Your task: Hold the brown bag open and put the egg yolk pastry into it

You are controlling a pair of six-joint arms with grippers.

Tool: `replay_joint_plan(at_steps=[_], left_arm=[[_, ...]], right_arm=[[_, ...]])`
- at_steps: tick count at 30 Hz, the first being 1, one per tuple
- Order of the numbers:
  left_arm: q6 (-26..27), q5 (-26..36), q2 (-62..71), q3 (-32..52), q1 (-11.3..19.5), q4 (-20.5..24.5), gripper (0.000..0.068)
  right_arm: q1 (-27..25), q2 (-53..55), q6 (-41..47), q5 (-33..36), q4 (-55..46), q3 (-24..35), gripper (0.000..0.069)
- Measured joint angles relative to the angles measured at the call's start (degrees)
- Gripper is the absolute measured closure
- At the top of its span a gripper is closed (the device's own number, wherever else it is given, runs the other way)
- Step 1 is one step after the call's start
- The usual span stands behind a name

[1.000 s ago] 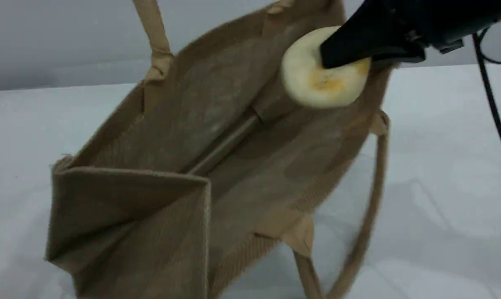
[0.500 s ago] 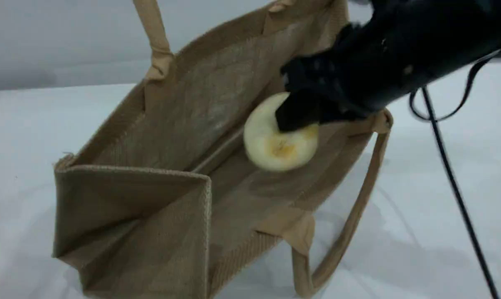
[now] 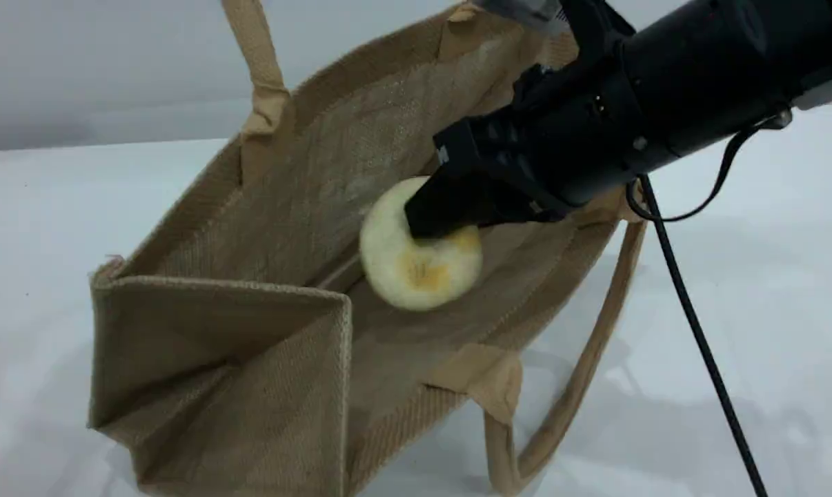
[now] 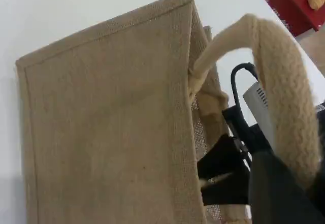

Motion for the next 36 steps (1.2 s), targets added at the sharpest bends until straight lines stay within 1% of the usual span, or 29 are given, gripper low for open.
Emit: replay_joint_plan(at_steps=[3, 5, 8, 11, 14, 19, 24, 29, 36], left_arm=[[0.7, 0.0, 0.0, 0.0, 0.0, 0.2, 0.0598], [0.8, 0.0, 0.0, 0.0, 0.0, 0.2, 0.0598], [1.1, 0.1, -0.1, 0.0, 1.0, 0.2, 0.0598], [1.3, 0.0, -0.1, 0.0, 1.7, 1.3, 0.0598], [1.5, 0.1, -0.5, 0.0, 3.7, 1.6, 0.0598], [1.8, 0.1, -1.8, 0.0, 7.9, 0.4, 0.0598], [2.9, 0.1, -3.9, 0.0, 11.8, -2.2, 0.0598], [2.9, 0.1, -5.5, 0.0, 12.0, -2.2, 0.0598], [3.0, 0.1, -2.9, 0.1, 12.0, -1.7, 0.0598]], right_arm=[[0.0, -0.1, 0.1, 0.7, 0.0, 0.0, 0.0338], [-0.1, -0.6, 0.1, 2.1, 0.0, 0.0, 0.0262], [-0.1, -2.8, 0.1, 3.1, 0.0, 0.0, 0.0211], [-0.5, -6.6, 0.2, 2.1, -1.0, 0.0, 0.0201], [-1.5, -11.6, 2.7, -0.2, -5.4, 0.1, 0.02], [-1.9, -18.2, 7.1, -3.1, -10.5, 0.1, 0.0197], [-1.9, -19.6, 7.5, -4.7, -10.4, 0.1, 0.0197], [-1.9, -19.5, 7.5, -4.7, -10.4, 0.2, 0.0197], [-1.9, -19.8, 7.9, -2.8, -10.2, 0.2, 0.0197]])
